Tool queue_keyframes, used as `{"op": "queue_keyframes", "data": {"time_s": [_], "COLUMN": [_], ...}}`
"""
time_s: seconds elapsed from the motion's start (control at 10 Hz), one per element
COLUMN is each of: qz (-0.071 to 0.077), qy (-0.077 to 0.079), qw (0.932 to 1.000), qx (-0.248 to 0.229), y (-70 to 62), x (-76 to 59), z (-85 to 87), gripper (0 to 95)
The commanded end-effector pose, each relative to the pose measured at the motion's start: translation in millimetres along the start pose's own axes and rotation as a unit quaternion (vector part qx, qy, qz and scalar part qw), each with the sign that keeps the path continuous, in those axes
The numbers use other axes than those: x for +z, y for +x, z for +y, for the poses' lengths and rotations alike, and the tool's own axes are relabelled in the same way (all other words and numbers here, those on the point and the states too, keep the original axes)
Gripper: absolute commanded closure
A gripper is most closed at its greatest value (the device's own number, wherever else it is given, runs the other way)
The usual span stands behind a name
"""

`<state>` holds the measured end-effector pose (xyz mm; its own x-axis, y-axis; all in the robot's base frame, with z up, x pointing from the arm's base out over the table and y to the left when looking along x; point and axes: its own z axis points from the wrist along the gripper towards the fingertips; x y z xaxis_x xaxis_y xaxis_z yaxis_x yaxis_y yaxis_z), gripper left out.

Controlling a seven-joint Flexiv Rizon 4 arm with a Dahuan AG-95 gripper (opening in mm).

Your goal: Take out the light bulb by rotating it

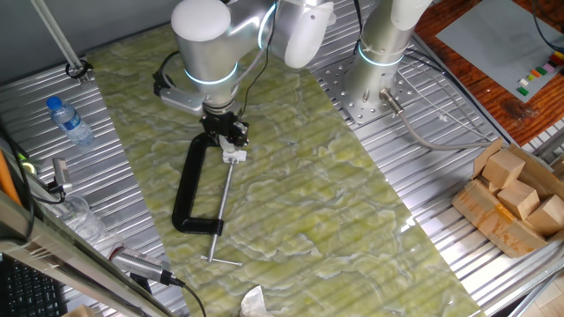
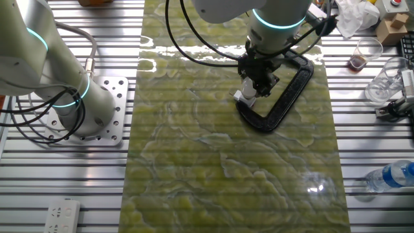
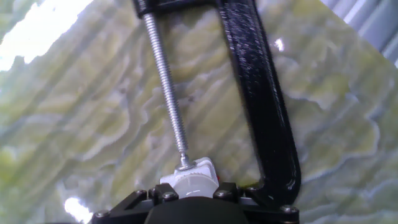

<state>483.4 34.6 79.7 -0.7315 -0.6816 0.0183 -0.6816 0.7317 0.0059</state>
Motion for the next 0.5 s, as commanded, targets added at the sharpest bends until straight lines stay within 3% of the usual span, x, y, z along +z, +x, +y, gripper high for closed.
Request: {"op": "queue_keyframes", "data": {"time_s": [0.1, 0.5], "qz": [0.002, 0.001], "qy": [0.004, 0.007], "qw": [0.9982, 0.9897], "qx": [-0.06, -0.143], "y": [0.2, 0.2], "x": [-0.8, 0.5], "z": [0.3, 0.2], "gripper": [95.0, 95.0]}}
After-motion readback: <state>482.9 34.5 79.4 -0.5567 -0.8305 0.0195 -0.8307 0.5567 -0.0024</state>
